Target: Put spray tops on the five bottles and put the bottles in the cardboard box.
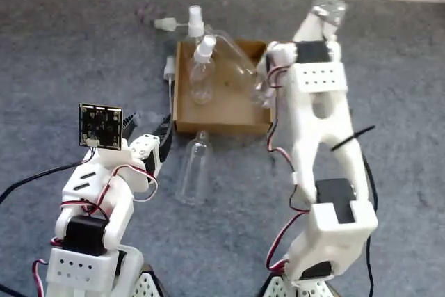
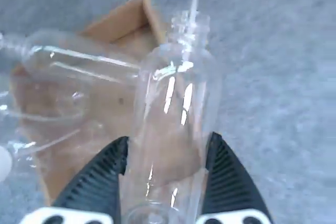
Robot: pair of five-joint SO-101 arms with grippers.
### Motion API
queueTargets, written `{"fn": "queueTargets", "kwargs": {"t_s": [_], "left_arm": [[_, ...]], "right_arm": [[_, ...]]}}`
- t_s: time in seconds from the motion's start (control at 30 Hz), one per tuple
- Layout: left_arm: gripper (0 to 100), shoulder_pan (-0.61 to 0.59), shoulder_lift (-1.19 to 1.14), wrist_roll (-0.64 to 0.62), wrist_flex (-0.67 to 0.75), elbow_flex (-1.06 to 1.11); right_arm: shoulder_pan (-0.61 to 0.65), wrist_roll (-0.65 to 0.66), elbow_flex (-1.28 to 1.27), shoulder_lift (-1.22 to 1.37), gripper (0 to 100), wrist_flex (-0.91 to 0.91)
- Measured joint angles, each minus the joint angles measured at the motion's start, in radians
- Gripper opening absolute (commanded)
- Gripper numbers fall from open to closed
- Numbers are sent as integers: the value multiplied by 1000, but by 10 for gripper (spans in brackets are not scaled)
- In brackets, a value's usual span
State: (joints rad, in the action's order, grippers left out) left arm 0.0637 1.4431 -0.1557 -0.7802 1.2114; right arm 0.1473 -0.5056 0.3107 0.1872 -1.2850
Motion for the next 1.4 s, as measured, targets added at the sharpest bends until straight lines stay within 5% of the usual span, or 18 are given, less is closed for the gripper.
{"fn": "queueTargets", "kwargs": {"t_s": [0.53, 0.83, 1.1, 1.4], "left_arm": [[168, 2, 0, 0, 0, 0], [168, 2, 0, 0, 0, 0], [168, 2, 0, 0, 0, 0], [168, 0, 0, 0, 0, 0]], "right_arm": [[-311, 603, -46, -17, 4, -187], [-313, 1077, -299, -17, 79, -327], [-253, 1082, -331, -17, 265, -373], [-114, 1079, -232, -17, 276, -373]]}}
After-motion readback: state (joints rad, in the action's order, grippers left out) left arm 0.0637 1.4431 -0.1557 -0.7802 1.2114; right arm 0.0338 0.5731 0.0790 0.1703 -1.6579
